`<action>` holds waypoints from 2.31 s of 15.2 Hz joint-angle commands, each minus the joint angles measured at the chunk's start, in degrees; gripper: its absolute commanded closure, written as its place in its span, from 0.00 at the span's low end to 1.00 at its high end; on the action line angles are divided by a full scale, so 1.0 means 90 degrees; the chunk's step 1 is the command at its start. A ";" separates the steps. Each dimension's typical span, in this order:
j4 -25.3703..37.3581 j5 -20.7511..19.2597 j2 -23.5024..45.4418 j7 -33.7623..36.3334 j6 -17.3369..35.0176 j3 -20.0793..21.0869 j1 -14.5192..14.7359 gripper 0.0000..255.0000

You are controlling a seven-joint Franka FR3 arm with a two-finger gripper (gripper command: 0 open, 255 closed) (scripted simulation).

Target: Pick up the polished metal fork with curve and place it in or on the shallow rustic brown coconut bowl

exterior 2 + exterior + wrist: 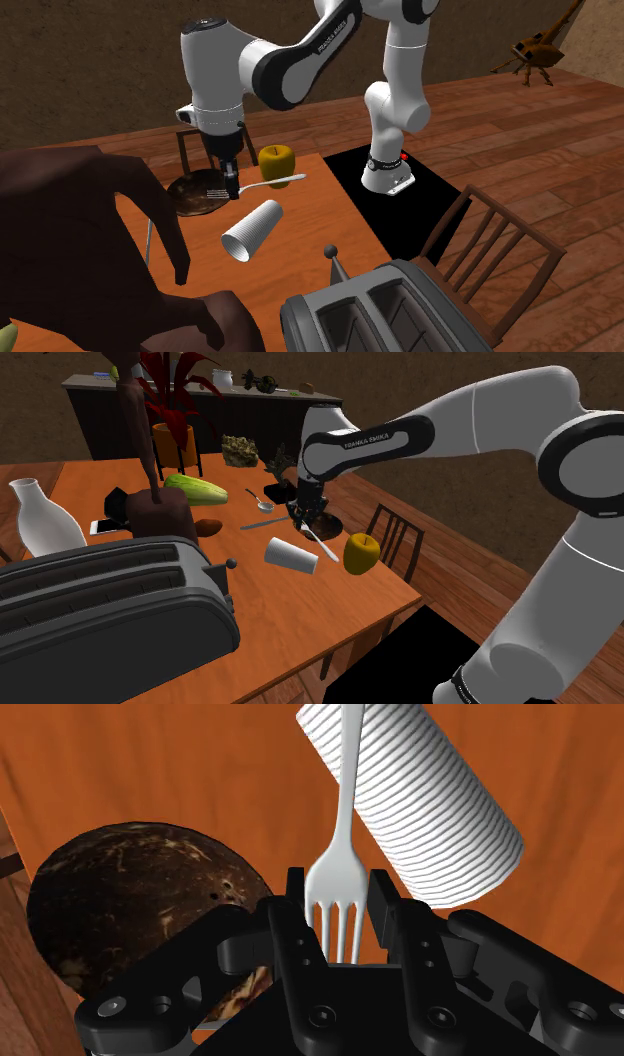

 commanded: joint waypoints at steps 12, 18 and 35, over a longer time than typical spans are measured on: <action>0.1988 -0.0009 0.1484 -0.1447 -0.0513 -0.0616 -0.0793 1.00; 0.1654 -0.0024 0.1616 -0.1441 -0.0048 -0.0622 -0.0791 1.00; 0.1343 -0.0048 0.1819 -0.1429 0.0465 -0.0631 -0.0786 0.00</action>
